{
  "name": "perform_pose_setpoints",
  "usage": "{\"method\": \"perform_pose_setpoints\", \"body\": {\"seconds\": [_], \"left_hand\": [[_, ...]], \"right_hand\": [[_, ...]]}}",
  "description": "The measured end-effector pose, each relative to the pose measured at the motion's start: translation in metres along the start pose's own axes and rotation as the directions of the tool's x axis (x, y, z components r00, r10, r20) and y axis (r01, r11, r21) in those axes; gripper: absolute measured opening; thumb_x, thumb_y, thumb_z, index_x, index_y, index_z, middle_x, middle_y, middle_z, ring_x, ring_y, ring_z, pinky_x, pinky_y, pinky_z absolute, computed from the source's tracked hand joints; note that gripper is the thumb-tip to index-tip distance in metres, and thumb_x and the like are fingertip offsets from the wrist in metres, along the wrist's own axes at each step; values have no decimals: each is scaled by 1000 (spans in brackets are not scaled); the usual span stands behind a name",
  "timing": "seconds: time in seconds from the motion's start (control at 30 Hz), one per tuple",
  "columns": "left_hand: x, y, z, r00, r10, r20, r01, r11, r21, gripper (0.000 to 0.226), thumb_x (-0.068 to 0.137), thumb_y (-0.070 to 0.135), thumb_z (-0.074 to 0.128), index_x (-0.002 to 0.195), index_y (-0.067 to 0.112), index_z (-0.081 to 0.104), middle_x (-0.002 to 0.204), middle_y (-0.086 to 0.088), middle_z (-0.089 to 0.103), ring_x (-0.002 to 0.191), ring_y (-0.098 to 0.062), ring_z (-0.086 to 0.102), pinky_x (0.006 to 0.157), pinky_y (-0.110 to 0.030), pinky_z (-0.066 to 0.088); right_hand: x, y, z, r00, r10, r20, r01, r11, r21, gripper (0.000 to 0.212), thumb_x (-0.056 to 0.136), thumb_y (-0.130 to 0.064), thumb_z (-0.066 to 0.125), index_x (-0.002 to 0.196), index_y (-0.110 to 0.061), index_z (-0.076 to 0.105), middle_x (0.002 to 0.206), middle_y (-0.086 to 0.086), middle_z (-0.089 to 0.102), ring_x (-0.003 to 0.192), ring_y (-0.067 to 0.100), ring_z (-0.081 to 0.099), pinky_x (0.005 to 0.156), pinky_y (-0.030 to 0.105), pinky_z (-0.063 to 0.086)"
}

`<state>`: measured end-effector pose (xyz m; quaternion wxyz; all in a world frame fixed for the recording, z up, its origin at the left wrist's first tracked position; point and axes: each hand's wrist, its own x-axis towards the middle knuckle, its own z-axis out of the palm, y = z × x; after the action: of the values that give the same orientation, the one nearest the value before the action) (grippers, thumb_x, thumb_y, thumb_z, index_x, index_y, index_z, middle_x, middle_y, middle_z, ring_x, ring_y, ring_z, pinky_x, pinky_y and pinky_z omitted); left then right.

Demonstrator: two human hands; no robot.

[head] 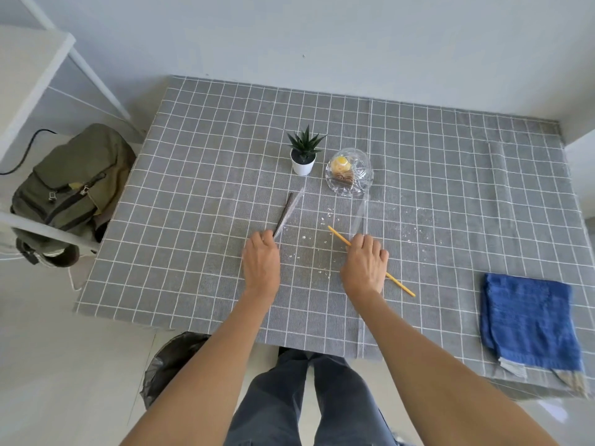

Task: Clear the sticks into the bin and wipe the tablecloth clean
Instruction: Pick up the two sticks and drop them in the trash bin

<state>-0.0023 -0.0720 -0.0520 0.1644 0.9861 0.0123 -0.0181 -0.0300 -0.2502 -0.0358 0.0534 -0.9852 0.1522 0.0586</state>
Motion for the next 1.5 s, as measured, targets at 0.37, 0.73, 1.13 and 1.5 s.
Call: {"method": "perform_pose_setpoints", "body": {"seconds": [0.37, 0.73, 1.13, 1.5], "left_hand": [[5, 1, -19, 993, -72, 90, 85, 985, -151, 28, 93, -9, 42, 121, -7, 48, 116, -22, 46, 78, -17, 47, 81, -32, 52], [1, -15, -25, 931, -331, 150, 362, 800, -479, 21, 96, 0, 43, 101, -5, 63, 97, -16, 65, 88, -29, 62, 74, -33, 48], [-98, -52, -45, 764, -570, 303, 563, 358, -745, 17, 93, 20, 59, 92, 9, 72, 86, -7, 70, 83, -23, 65, 73, -30, 51], [-241, -75, -40, 549, -784, 290, 538, 66, -841, 11, 90, 15, 63, 89, 12, 74, 82, -5, 67, 85, -20, 62, 87, -32, 51]], "right_hand": [[0, -3, -6, 971, 207, 121, -236, 916, 325, 22, 102, -15, 31, 108, 1, 44, 104, 23, 63, 97, 36, 60, 78, 42, 46], [3, -15, -17, 933, 202, 299, -331, 807, 489, 24, 96, -17, 42, 92, -6, 63, 92, 18, 65, 91, 37, 60, 84, 45, 48], [-41, -59, -43, 900, -128, 417, -193, 741, 644, 40, 88, -27, 63, 52, -16, 49, 49, 0, 38, 46, 14, 37, 41, 21, 31], [-134, -86, -35, 764, -422, 488, -14, 746, 666, 23, 84, -23, 63, 62, -16, 66, 56, 2, 53, 57, 15, 49, 51, 21, 38]]}}
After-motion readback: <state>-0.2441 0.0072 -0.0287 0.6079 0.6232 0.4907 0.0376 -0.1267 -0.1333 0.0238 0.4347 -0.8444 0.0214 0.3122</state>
